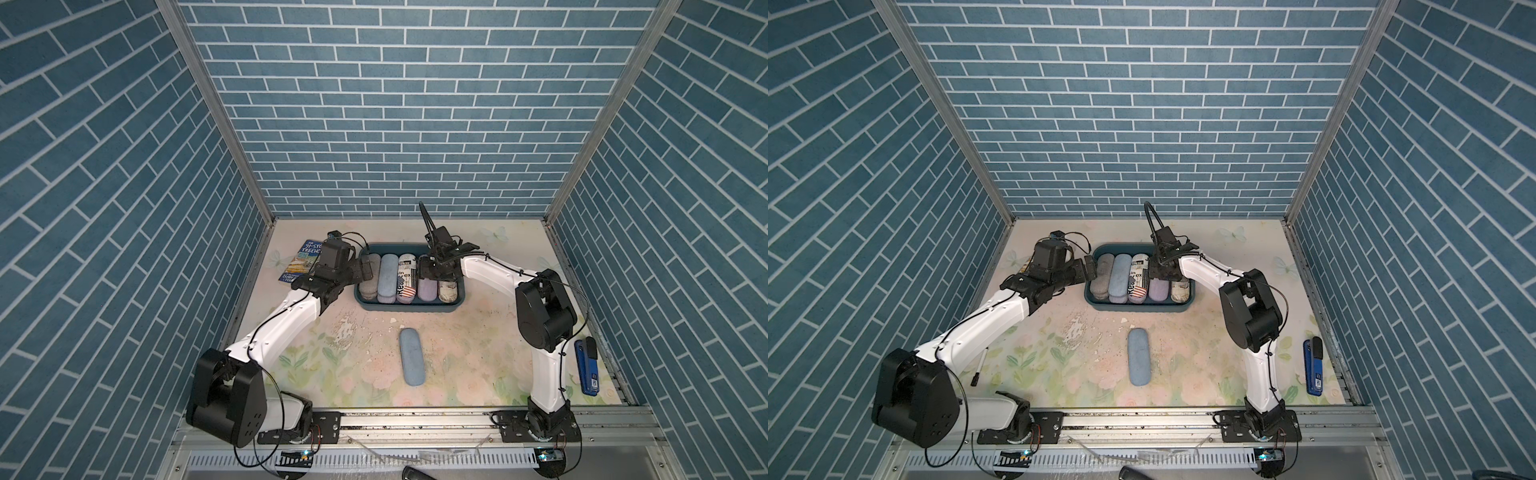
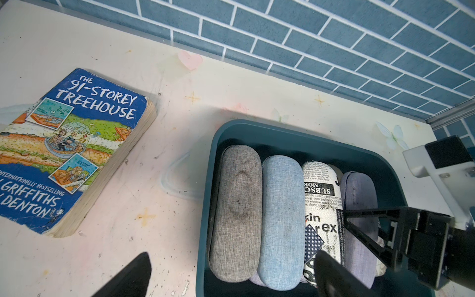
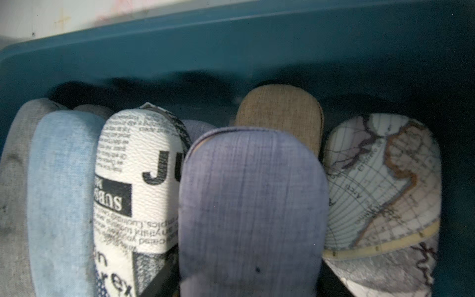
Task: Put the glasses cases into the storage boxes
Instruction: Place the glasses case in the storage box.
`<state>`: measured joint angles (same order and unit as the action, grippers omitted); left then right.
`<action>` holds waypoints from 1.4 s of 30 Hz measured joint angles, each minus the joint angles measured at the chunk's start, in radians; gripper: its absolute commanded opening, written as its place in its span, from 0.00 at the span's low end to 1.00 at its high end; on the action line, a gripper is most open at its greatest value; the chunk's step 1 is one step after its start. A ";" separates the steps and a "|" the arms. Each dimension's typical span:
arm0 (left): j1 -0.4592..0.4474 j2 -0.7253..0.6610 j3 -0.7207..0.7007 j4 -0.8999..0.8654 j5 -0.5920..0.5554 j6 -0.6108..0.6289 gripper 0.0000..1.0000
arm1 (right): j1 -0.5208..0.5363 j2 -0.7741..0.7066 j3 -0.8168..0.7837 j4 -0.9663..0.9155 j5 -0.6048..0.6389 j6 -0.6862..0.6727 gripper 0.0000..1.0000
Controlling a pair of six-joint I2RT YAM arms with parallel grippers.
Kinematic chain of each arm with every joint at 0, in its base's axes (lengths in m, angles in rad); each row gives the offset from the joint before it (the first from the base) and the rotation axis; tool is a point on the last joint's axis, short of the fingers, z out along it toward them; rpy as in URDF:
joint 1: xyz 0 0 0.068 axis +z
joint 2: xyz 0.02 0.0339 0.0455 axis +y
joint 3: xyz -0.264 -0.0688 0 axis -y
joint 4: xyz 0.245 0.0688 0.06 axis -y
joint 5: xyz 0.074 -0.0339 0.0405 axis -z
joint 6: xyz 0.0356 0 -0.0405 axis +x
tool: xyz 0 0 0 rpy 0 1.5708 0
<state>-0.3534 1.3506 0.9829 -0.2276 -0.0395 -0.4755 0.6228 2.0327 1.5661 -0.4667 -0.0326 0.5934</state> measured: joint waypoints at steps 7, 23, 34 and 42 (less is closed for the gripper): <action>0.000 0.002 0.000 0.000 0.000 0.000 1.00 | -0.002 -0.001 0.012 0.000 0.003 0.000 0.75; 0.002 0.002 0.000 0.000 -0.001 0.000 1.00 | -0.001 -0.267 -0.073 0.013 -0.011 -0.035 0.76; 0.002 0.002 0.000 0.000 -0.001 -0.001 1.00 | 0.099 -0.470 -0.384 -0.004 -0.129 -0.099 0.76; 0.002 0.014 0.000 0.000 -0.002 -0.007 1.00 | 0.252 -0.479 -0.503 -0.021 -0.172 -0.100 0.80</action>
<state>-0.3515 1.3647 0.9829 -0.2272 -0.0410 -0.4824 0.8745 1.5536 1.0630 -0.4873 -0.2043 0.4931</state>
